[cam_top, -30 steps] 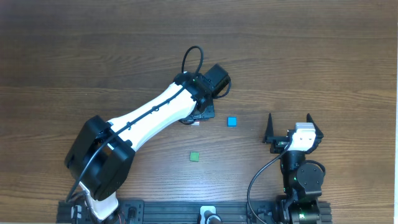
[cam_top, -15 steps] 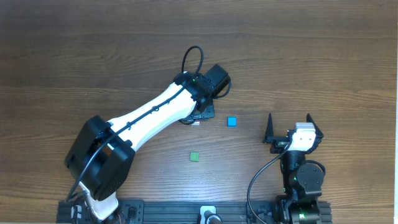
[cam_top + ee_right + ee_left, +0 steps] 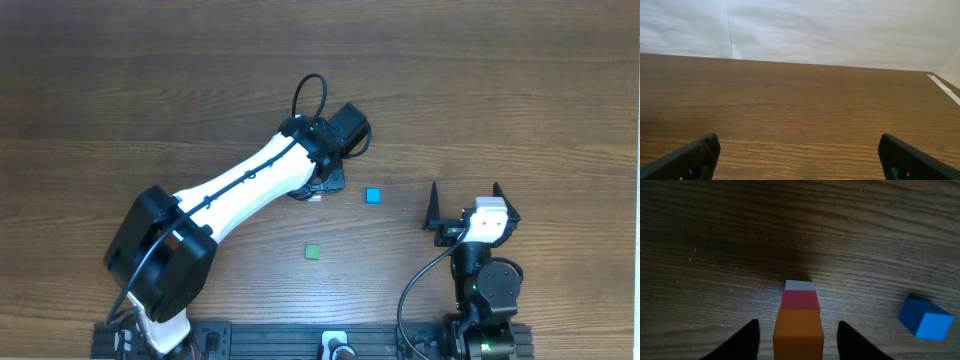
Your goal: Stack Cubes
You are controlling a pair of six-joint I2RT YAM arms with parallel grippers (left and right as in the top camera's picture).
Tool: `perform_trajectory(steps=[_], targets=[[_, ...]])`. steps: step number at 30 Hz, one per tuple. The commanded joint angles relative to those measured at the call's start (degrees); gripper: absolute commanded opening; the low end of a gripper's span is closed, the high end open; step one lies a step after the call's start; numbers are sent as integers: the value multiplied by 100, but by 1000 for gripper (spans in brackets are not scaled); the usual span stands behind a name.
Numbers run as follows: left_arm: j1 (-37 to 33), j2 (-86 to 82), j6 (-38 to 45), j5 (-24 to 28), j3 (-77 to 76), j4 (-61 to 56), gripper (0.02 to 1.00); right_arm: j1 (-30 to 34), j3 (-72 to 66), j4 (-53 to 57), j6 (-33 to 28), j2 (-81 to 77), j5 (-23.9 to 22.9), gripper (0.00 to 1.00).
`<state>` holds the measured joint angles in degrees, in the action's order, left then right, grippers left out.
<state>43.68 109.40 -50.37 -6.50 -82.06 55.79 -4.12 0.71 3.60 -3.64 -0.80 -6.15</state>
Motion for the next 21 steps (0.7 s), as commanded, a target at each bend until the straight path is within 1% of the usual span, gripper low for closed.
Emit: perform_trajectory(steps=[1, 3, 4, 5, 10, 11, 13, 15, 21], targets=[[-42, 76, -26, -107, 48, -57, 730, -26, -42, 4, -28, 50, 31, 993], [-42, 0, -24, -107, 48, -98, 925, -26, -42, 4, -28, 50, 28, 991], [-46, -63, -24, -114, 48, -116, 985, -26, -42, 4, -28, 50, 31, 991], [-59, -142, -26, -164, 48, -129, 1000, -26, -42, 4, -28, 50, 31, 993], [-339, -817, -17, -529, 48, -236, 1000, -26, -42, 4, -28, 50, 28, 991], [-470, -1071, 4, -691, 48, -236, 1000, -26, -42, 4, -28, 50, 28, 991], [-699, -1412, 107, -813, 48, -245, 998, -26, -42, 4, -28, 50, 28, 991], [-1023, -1814, 308, -839, 48, -245, 1000, -26, -42, 4, -28, 50, 28, 987], [-2312, -3379, 1001, -835, 48, -262, 998, -26, -42, 4, -28, 50, 28, 996]])
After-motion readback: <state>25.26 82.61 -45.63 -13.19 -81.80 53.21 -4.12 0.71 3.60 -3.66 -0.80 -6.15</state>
